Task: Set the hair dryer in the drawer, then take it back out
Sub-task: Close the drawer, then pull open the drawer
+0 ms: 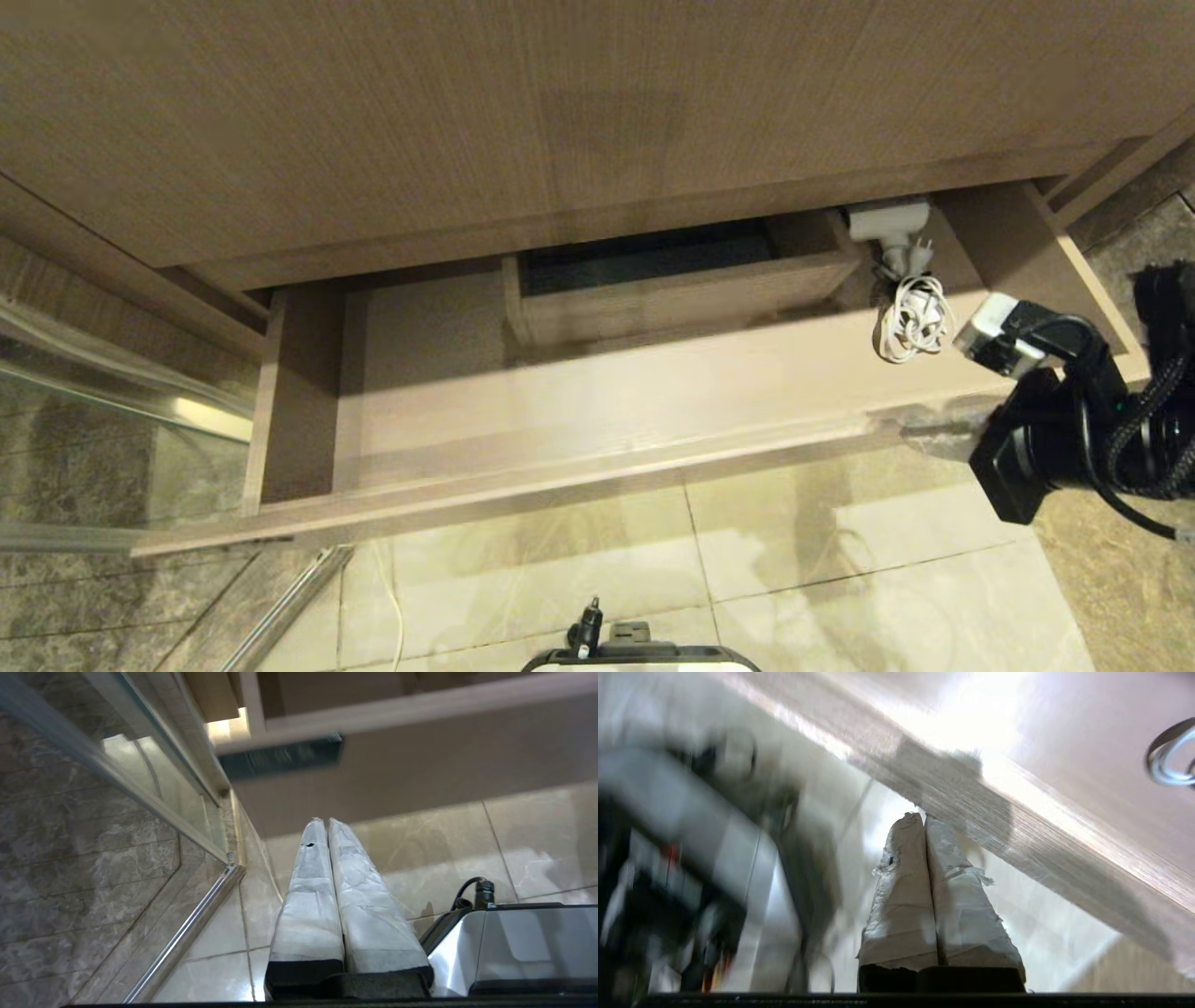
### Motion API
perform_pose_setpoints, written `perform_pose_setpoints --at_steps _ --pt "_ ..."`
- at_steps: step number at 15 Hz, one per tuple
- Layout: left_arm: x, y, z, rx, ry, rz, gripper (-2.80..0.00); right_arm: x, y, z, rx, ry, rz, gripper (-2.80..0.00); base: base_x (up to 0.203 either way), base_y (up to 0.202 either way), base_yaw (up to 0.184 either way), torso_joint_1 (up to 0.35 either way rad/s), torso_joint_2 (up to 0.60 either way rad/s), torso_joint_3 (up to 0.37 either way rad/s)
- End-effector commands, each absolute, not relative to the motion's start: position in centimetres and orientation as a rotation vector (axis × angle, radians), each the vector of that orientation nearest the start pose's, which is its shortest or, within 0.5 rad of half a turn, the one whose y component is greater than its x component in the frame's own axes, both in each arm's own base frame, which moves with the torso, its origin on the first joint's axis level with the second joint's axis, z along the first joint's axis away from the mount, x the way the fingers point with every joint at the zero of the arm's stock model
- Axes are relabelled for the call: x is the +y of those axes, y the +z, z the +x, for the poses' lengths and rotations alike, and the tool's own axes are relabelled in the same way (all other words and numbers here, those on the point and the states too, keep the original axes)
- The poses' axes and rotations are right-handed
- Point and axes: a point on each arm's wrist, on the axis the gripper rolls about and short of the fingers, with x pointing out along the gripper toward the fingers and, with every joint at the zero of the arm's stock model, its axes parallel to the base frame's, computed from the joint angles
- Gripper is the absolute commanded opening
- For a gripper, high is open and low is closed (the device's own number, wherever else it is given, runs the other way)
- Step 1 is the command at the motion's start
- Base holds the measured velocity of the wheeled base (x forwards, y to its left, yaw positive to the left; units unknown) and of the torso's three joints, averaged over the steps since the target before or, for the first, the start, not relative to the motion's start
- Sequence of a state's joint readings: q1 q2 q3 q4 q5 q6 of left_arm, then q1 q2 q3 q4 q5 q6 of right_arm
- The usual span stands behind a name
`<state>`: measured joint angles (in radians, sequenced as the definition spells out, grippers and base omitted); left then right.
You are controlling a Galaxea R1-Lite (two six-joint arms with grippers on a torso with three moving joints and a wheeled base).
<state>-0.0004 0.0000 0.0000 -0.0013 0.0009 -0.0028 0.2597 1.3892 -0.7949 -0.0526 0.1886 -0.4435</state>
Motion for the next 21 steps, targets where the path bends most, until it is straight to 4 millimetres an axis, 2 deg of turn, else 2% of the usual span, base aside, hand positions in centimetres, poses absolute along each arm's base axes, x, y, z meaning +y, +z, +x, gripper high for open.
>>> perform_pose_setpoints --at_steps 1,4,5,10,14,18,21 --pt "0.0 7.5 -2.3 0.000 0.002 -0.003 -2.80 6.4 22.1 23.0 0.327 0.524 -0.426 -2.80 0.000 0.000 0.000 0.000 0.00 0.000" --pt "0.0 7.5 -2.3 -0.002 0.002 -0.003 -2.80 6.5 24.1 25.4 0.204 0.480 -0.399 -2.80 0.000 0.000 0.000 0.000 0.00 0.000" --pt "0.0 7.5 -2.3 0.000 0.002 -0.003 -2.80 6.3 24.2 25.5 0.206 0.472 -0.395 -2.80 0.000 0.000 0.000 0.000 0.00 0.000" --pt "0.0 7.5 -2.3 0.000 0.002 -0.003 -2.80 5.7 23.1 23.0 0.298 0.490 -0.401 -2.80 0.000 0.000 0.000 0.000 0.00 0.000" --pt "0.0 7.5 -2.3 0.000 0.002 -0.003 -2.80 5.7 23.7 22.1 0.259 0.535 -0.394 -2.80 0.000 0.000 0.000 0.000 0.00 0.000" --pt "0.0 7.5 -2.3 0.000 0.002 -0.003 -2.80 6.3 24.8 20.2 0.154 0.632 -0.444 -2.80 0.000 0.000 0.000 0.000 0.00 0.000" --pt "0.0 7.5 -2.3 0.000 0.002 -0.003 -2.80 7.9 25.1 19.6 -0.001 0.829 -0.607 -2.80 0.000 0.000 0.000 0.000 0.00 0.000"
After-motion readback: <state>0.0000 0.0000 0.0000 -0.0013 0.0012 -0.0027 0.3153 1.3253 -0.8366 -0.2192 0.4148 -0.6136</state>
